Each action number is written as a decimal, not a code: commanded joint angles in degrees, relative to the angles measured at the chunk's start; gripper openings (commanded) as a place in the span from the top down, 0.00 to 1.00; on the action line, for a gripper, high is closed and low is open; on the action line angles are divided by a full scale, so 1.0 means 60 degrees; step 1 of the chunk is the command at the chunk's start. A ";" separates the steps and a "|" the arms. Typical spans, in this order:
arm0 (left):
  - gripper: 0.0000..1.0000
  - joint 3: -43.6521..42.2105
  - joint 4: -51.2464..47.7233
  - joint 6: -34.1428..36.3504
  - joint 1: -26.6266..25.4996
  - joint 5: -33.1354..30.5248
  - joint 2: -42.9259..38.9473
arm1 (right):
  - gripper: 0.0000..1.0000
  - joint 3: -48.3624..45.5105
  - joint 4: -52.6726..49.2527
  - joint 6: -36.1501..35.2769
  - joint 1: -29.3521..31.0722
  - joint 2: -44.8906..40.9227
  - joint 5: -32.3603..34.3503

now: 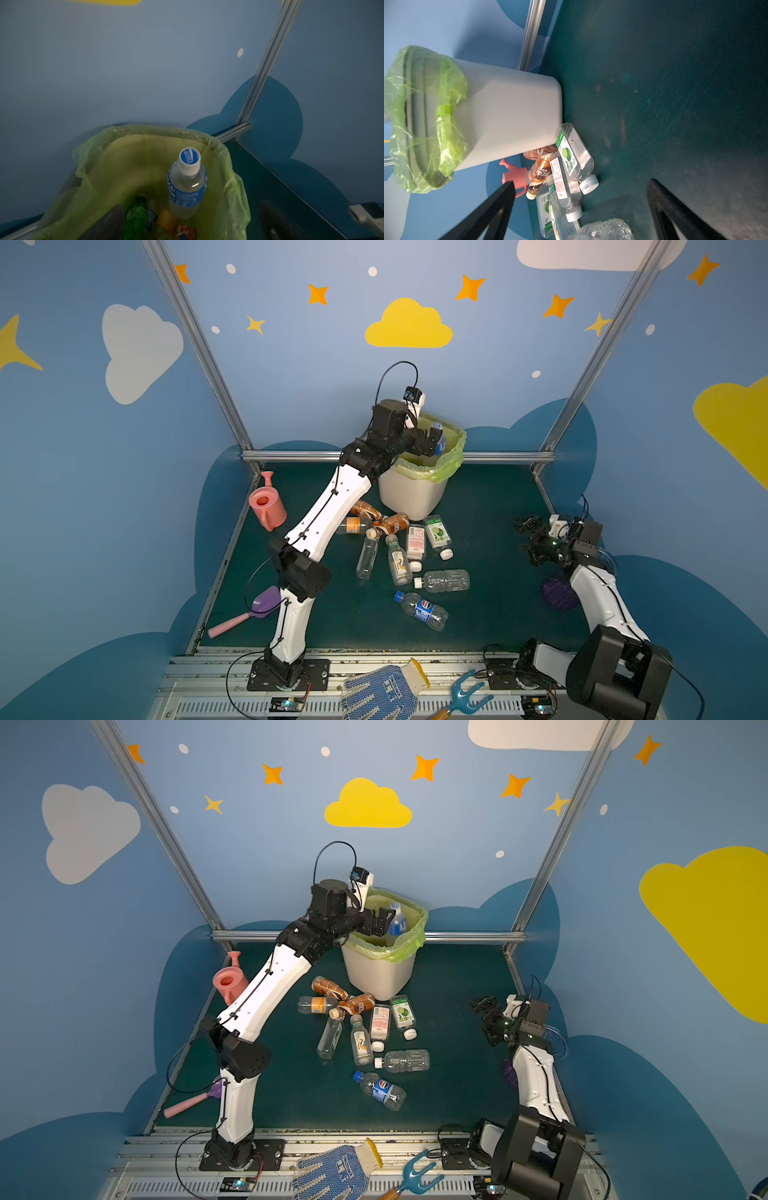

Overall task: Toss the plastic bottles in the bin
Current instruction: 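Open the left gripper over the bin to drop the bottle, then lower the left gripper back while the right gripper reaches toward the pile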

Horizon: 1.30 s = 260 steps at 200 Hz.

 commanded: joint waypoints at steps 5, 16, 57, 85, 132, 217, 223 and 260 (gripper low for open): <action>0.00 0.1143 0.0440 -0.0024 0.0024 -0.0172 -0.1930 | 0.02 0.0201 -0.0209 0.0077 -0.0059 -0.0512 0.0126; 0.00 0.0817 0.0626 0.0051 0.0017 -0.0189 -0.2342 | 0.02 0.0186 -0.0224 0.0091 -0.0042 -0.0638 0.0153; 0.00 -0.1814 0.1638 0.0225 -0.0014 -0.0454 -0.4041 | 0.02 0.0094 -0.0778 0.0134 -0.0009 -0.0855 0.0165; 0.00 -0.4410 0.2514 0.0138 0.0013 -0.0870 -0.5415 | 0.02 -0.0096 -0.1487 0.0695 0.0140 -0.1132 0.0422; 0.00 -0.8970 0.3489 -0.0459 0.0048 -0.1756 -0.8020 | 0.02 -0.0784 -0.2221 0.1519 0.1304 -0.2408 0.1386; 0.00 -1.5881 0.3108 -0.3112 0.0302 -0.3535 -1.2600 | 0.03 -0.1939 -0.2911 0.1707 0.4398 -0.4511 0.2934; 0.00 -1.6202 0.2986 -0.3320 0.0327 -0.3612 -1.2826 | 0.03 -0.1993 -0.2890 0.1688 0.4726 -0.4578 0.3082; 0.00 -1.7885 0.2368 -0.4306 0.0441 -0.3914 -1.4090 | 0.04 -0.2060 -0.2628 0.1429 0.7051 -0.4310 0.4267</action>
